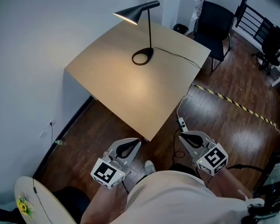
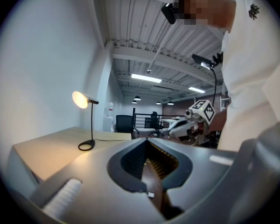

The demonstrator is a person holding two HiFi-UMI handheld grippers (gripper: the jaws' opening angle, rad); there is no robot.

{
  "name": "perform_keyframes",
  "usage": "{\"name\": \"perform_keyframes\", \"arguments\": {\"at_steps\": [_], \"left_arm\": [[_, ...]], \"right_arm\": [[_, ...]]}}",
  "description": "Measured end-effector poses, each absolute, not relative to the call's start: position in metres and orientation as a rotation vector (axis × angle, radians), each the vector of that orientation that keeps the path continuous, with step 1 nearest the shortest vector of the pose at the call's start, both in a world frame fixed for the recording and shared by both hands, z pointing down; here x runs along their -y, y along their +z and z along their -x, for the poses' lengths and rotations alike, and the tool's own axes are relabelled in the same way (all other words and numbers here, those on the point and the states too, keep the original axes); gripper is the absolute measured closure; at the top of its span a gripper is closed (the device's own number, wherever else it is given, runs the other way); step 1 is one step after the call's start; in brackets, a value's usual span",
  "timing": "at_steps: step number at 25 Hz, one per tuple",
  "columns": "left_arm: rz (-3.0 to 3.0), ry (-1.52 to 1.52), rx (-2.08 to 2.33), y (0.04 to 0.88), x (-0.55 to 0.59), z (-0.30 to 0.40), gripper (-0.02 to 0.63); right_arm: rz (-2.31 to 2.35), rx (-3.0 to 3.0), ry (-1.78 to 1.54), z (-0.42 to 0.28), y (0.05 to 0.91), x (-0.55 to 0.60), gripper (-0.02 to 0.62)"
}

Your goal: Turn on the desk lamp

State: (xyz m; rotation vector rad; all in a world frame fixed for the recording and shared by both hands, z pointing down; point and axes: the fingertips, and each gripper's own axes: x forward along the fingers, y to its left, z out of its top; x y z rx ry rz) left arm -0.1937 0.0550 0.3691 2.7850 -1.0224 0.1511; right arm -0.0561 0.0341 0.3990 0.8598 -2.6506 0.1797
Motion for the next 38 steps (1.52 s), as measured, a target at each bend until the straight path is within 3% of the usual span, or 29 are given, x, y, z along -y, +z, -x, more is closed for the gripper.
{"name": "perform_keyframes", "arguments": {"at_steps": [17,38], "left_arm": [[-2.814,0.181,1.091,0.348,-0.192,0.053,0.589],[-2.823,0.232,1.052,0.357,-0.257,-0.013,0.589]], "right_arm": [[-0.846,2.768,0.145,-0.072,0.377,-0.157,0.591],[-0.858,2.820,0.061,-0.133,0.353,-0.221,0.591]]}}
